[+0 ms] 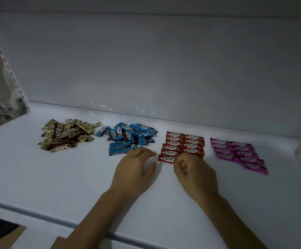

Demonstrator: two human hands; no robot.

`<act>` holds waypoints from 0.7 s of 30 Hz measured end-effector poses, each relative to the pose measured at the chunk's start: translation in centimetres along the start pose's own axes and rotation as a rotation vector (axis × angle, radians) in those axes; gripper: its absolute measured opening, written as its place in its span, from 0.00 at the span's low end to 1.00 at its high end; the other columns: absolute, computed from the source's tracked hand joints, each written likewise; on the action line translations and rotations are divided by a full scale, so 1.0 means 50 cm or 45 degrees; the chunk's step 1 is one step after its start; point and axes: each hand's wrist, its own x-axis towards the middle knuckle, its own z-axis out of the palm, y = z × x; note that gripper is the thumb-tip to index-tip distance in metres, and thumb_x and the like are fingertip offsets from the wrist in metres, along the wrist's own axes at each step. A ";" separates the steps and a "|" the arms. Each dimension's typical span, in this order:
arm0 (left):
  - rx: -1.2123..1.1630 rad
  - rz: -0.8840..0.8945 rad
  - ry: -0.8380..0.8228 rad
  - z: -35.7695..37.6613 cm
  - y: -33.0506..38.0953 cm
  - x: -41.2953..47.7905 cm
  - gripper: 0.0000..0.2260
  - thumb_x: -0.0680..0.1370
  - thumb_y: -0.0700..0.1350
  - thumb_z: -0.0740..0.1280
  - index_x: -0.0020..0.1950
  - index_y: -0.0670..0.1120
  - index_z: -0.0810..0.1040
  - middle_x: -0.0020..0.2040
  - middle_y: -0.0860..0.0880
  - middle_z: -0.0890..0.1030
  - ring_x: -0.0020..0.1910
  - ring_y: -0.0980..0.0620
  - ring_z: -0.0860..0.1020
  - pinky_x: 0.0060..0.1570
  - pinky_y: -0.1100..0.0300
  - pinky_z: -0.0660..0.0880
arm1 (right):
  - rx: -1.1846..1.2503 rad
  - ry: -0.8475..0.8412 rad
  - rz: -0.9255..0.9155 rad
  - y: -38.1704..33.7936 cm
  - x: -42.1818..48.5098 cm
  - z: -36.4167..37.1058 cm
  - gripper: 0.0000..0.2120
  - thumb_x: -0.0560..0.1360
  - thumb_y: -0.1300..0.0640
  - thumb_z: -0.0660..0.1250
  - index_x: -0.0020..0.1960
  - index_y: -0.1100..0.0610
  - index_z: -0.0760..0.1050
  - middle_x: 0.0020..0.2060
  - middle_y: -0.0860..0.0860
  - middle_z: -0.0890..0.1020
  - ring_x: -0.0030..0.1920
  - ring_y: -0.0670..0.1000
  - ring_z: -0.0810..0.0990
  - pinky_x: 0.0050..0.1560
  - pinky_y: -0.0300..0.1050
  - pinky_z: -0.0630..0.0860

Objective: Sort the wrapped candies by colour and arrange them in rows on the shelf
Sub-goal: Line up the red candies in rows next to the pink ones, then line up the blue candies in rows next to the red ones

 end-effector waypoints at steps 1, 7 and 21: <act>0.019 -0.024 0.002 -0.011 -0.016 -0.005 0.14 0.79 0.52 0.62 0.64 0.53 0.76 0.62 0.55 0.76 0.60 0.56 0.72 0.52 0.67 0.65 | -0.006 0.002 -0.001 0.002 0.000 0.004 0.03 0.77 0.51 0.65 0.46 0.50 0.74 0.41 0.44 0.79 0.40 0.42 0.75 0.34 0.29 0.66; 0.065 -0.103 0.014 -0.063 -0.074 -0.033 0.13 0.79 0.50 0.64 0.63 0.52 0.77 0.62 0.54 0.76 0.61 0.54 0.72 0.51 0.66 0.65 | 0.058 0.032 -0.003 0.010 0.004 0.014 0.02 0.76 0.54 0.66 0.46 0.51 0.77 0.42 0.44 0.79 0.42 0.43 0.76 0.35 0.28 0.63; 0.149 -0.337 -0.045 -0.090 -0.186 -0.017 0.39 0.73 0.64 0.66 0.78 0.52 0.55 0.77 0.51 0.58 0.75 0.51 0.56 0.71 0.54 0.61 | 0.139 -0.196 -0.282 -0.199 0.115 0.116 0.18 0.78 0.46 0.61 0.66 0.50 0.70 0.63 0.47 0.71 0.63 0.47 0.68 0.59 0.40 0.66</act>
